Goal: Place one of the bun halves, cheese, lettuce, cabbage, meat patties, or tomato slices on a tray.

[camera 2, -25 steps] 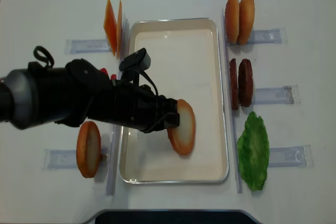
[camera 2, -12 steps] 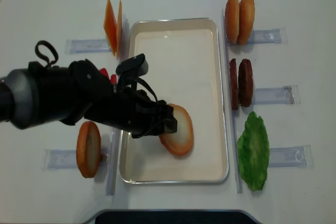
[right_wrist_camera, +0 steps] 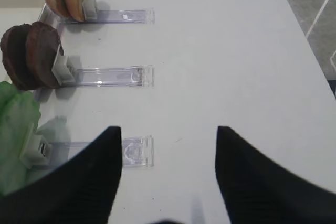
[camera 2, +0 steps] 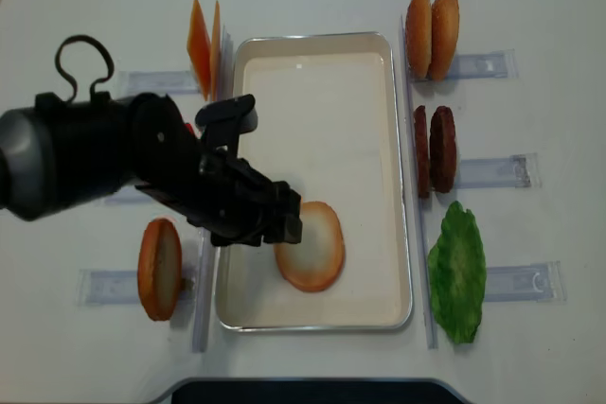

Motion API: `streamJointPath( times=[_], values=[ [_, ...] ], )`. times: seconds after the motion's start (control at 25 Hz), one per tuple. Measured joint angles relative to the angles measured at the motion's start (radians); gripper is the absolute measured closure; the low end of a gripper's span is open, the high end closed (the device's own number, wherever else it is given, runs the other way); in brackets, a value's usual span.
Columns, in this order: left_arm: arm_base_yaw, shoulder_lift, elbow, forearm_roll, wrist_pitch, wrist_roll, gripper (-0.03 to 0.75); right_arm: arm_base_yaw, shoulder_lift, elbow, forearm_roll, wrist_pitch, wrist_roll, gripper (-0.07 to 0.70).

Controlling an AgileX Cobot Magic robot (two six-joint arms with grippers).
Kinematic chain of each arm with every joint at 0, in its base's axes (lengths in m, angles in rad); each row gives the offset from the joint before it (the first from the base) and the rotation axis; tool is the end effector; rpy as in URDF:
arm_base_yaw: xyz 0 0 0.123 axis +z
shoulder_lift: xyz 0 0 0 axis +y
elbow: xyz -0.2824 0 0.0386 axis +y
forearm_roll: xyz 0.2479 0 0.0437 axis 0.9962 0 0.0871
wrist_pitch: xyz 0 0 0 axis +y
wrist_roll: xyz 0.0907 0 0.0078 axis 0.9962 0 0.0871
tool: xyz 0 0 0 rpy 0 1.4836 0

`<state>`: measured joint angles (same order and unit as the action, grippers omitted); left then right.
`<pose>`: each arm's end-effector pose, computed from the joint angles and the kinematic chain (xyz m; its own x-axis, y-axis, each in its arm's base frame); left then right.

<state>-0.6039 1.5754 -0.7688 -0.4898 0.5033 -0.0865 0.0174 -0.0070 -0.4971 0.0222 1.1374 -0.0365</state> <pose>0.2165 -0.1745 0.1748 -0.9696 0.0775 -0.2321 0.1628 0.9125 -0.3753 -0.0090 0.0017 0.2703 -0.5181 -0.0362 -0.8546 -0.0487 0.9987 -0.0128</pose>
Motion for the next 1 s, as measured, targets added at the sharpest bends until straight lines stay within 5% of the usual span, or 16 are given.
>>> streamJointPath(
  times=[0.4, 1.0],
  values=[
    [0.004, -0.084, -0.158, 0.434, 0.277, -0.317, 0.196, 0.000, 0.000, 0.000, 0.000, 0.000, 0.000, 0.223],
    [0.272, -0.303, -0.178, 0.665, 0.574, -0.341, 0.196, 0.000, 0.000, 0.000, 0.000, 0.000, 0.000, 0.223]
  ],
)
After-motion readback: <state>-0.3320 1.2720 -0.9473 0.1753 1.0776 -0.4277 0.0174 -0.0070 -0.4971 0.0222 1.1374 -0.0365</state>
